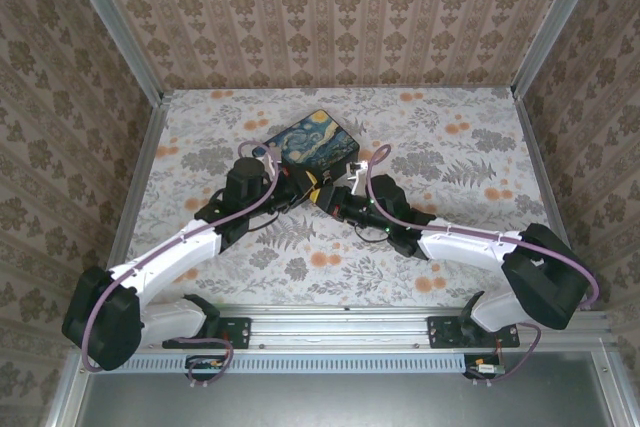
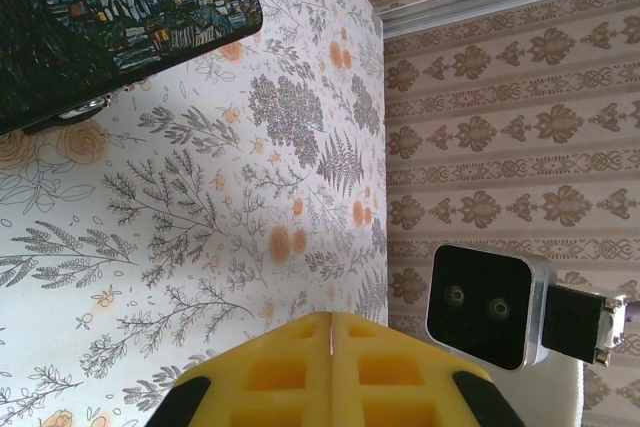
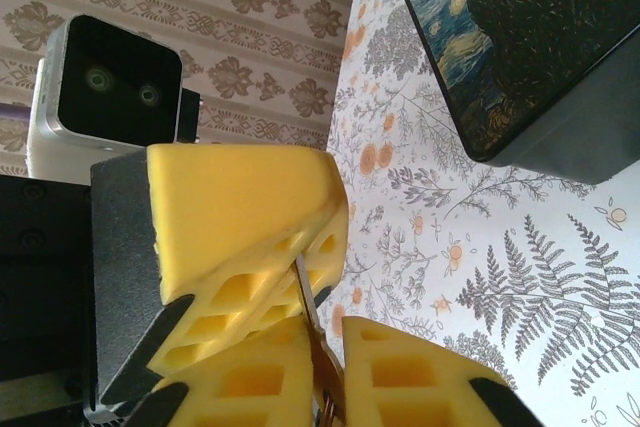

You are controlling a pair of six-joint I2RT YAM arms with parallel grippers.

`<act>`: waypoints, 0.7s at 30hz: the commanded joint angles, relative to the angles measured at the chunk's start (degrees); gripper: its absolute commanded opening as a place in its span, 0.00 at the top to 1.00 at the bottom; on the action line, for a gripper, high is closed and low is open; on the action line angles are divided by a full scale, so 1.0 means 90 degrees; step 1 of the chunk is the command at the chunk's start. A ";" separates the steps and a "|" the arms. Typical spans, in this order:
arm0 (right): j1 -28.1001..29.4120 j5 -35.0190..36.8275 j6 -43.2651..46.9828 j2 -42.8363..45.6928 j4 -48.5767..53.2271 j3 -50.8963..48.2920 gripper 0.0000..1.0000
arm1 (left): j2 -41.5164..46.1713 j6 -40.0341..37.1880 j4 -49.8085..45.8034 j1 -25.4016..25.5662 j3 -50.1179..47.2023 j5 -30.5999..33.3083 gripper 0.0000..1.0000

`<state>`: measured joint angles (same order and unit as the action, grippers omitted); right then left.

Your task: Unlock a padlock with a key

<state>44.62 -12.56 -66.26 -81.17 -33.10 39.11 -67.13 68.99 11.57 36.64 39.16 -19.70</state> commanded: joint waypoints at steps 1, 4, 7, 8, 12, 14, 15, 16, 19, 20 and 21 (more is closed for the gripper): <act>-0.0063 0.0308 0.0113 0.0338 0.0061 -0.0125 0.94 | 0.0220 -0.0021 0.0081 -0.0019 -0.0036 -0.0119 1.00; -0.0065 0.0381 0.0276 0.0431 0.0320 -0.0122 1.00 | 0.0308 -0.0133 -0.0082 -0.0021 -0.0034 0.0005 1.00; -0.0059 0.0446 0.0397 0.0502 0.0409 -0.0181 1.00 | 0.0341 -0.0213 -0.0184 -0.0030 -0.0026 0.0058 0.94; -0.0064 0.0463 0.0442 0.0524 0.0502 -0.0176 1.00 | 0.0350 -0.0247 -0.0276 -0.0036 -0.0008 0.0084 0.86; -0.0060 0.0590 0.0586 0.0578 0.0833 -0.0186 1.00 | 0.0358 -0.0316 -0.0402 -0.0039 -0.0034 0.0138 0.64; -0.0061 0.0651 0.0668 0.0616 0.0974 -0.0203 1.00 | 0.0365 -0.0391 -0.0500 -0.0057 -0.0016 0.0168 0.52; -0.0058 0.0671 0.0706 0.0632 0.1036 -0.0196 1.00 | 0.0369 -0.0448 -0.0613 -0.0067 0.0017 0.0185 0.48; -0.0057 0.0693 0.0763 0.0640 0.1119 -0.0187 1.00 | 0.0369 -0.0559 -0.0821 -0.0091 0.0085 0.0215 0.45; -0.0060 0.0712 0.0962 0.0720 0.1307 -0.0183 1.00 | 0.0369 -0.0854 -0.1318 -0.0149 0.0266 0.0239 0.41; -0.0058 0.0658 0.1116 0.0745 0.1354 -0.0186 1.00 | 0.0347 -0.0989 -0.1502 -0.0155 0.0348 0.0213 0.40; -0.0065 0.0537 0.1309 0.0766 0.1386 -0.0171 1.00 | 0.0308 -0.1120 -0.1664 -0.0155 0.0429 0.0163 0.40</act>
<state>44.25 -7.77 -59.11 -76.31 -22.85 37.98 -65.04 63.46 2.04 35.79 39.88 -18.37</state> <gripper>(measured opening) 0.053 0.595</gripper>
